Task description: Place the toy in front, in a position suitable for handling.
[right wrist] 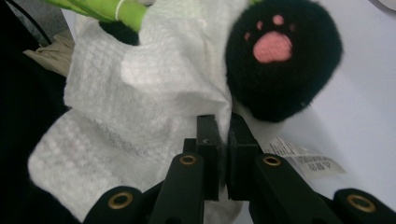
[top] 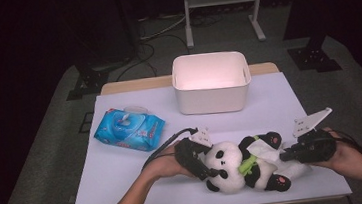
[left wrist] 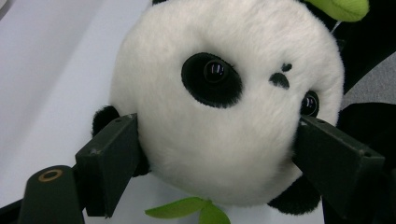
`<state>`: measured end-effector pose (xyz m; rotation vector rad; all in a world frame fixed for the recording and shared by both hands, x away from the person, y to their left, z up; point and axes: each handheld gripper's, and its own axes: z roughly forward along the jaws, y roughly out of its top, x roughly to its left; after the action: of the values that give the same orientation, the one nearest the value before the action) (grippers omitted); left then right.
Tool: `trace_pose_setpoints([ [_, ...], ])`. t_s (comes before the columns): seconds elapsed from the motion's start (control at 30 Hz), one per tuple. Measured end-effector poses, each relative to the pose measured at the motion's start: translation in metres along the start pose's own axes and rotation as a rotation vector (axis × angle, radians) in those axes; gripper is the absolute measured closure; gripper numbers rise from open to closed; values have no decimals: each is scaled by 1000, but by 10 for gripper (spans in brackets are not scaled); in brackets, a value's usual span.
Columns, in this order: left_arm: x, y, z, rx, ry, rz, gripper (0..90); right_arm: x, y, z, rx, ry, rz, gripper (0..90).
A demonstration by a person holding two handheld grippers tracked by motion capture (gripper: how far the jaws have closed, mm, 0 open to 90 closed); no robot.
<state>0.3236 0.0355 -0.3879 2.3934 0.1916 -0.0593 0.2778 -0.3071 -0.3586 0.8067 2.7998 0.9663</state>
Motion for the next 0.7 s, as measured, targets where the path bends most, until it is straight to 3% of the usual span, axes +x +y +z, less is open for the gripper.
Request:
trace_pose_setpoints([
  [0.17, 0, 1, 0, 6, 2, 1, 162, -1, 4, -10, -24, -20, -3, 853],
  [0.5, -2, 0, 0, -4, 3, 8, 162, -4, 37, -26, -50, -54, -49, 853],
  [0.7, -2, 0, 0, -3, 6, 17, 162, -7, 55, -23, -53, -49, -65, 852],
])
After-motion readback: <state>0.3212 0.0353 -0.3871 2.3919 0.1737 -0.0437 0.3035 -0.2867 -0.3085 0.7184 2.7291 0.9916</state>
